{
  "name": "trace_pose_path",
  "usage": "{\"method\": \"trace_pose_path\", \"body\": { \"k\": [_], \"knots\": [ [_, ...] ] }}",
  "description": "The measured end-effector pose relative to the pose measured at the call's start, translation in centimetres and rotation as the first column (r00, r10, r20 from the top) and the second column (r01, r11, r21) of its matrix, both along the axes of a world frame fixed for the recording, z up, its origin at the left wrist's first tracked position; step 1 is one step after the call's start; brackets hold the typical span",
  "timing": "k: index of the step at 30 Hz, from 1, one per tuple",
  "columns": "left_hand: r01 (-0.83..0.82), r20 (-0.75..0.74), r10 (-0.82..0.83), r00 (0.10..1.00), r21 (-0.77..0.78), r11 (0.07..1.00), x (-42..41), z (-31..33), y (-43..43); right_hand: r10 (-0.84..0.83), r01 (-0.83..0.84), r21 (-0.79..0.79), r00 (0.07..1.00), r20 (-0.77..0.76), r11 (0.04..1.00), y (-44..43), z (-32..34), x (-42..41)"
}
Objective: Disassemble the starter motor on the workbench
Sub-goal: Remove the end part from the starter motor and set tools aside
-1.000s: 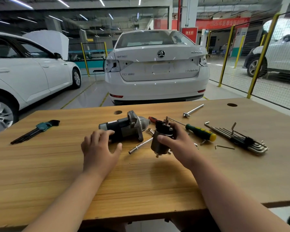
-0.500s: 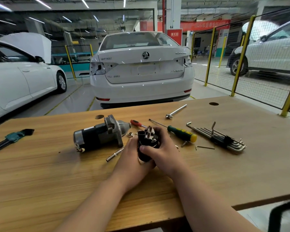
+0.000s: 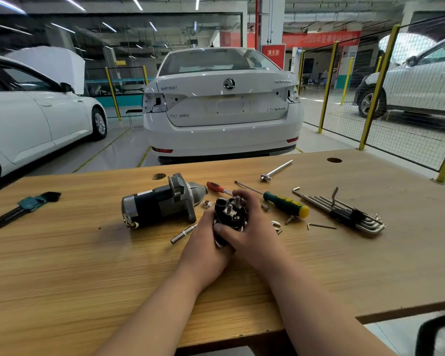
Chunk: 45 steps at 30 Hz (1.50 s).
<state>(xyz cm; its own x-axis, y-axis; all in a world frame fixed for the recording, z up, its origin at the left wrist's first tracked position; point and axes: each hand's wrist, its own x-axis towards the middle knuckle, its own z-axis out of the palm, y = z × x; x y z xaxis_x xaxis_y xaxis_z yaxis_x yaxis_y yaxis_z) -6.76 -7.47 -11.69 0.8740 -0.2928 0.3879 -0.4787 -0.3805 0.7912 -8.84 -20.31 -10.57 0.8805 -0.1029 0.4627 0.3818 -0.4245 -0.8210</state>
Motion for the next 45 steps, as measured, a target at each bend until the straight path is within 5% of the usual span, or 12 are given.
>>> {"method": "trace_pose_path", "body": {
  "k": [12,19,23,26,30,35,38,45],
  "knots": [
    [0.019,0.017,-0.02,1.0,0.078,0.997,0.8,-0.5,0.0,-0.02,0.018,0.152,1.0,0.011,0.988,-0.5,-0.2,0.6],
    [-0.1,0.119,0.088,0.989,0.097,0.99,0.7,-0.4,-0.7,0.009,0.02,0.194,0.988,-0.151,0.981,-0.4,-0.2,1.8],
    [-0.066,0.157,0.019,0.987,0.302,0.951,1.4,1.6,0.5,-0.001,0.059,0.271,0.978,-0.211,0.961,-2.2,2.0,2.5],
    [-0.213,0.35,0.063,0.935,0.411,0.886,3.5,4.4,3.2,-0.13,0.235,0.368,0.949,-0.289,0.9,-6.6,5.8,4.1],
    [-0.501,0.453,0.288,0.844,0.472,0.726,6.1,5.7,6.3,-0.472,0.525,0.049,0.798,-0.376,0.85,-12.5,8.2,6.9],
    [-0.564,0.365,0.464,0.807,0.709,0.423,8.0,4.5,8.9,-0.666,0.463,-0.498,0.638,-0.388,0.733,-14.4,6.2,9.2],
    [-0.485,0.279,0.473,0.835,0.78,0.395,8.4,4.1,9.4,-0.689,0.397,-0.585,0.574,-0.443,0.707,-14.2,4.3,10.3],
    [-0.57,0.432,0.417,0.8,0.765,0.3,8.2,2.8,9.1,-0.721,0.255,-0.728,0.531,-0.444,0.637,-13.6,3.5,11.2]
  ]
}}
